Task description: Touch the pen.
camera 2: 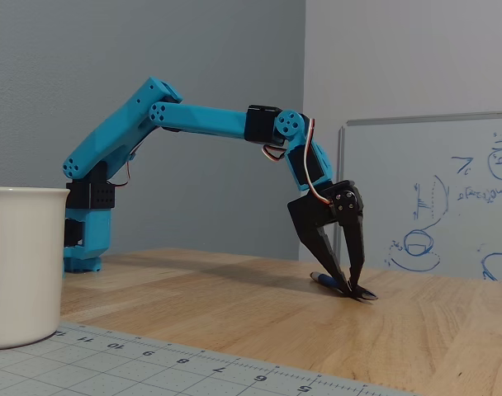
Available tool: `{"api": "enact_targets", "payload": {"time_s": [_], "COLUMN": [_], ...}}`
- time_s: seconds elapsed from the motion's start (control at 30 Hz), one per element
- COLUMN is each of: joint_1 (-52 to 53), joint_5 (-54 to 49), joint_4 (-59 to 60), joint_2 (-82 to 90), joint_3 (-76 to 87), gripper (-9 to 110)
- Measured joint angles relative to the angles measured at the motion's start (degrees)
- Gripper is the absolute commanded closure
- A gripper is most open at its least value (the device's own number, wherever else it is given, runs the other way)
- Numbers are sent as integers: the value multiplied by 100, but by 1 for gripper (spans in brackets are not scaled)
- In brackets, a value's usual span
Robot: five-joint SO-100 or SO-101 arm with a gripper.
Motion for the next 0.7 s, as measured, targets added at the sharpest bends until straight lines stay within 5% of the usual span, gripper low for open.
{"api": "enact_targets", "payload": {"time_s": [0.7], "joint_1": [-237], "joint_5": [18], "joint_4": [0], "joint_2": [0], "joint_3": [0], "gripper": [101]}}
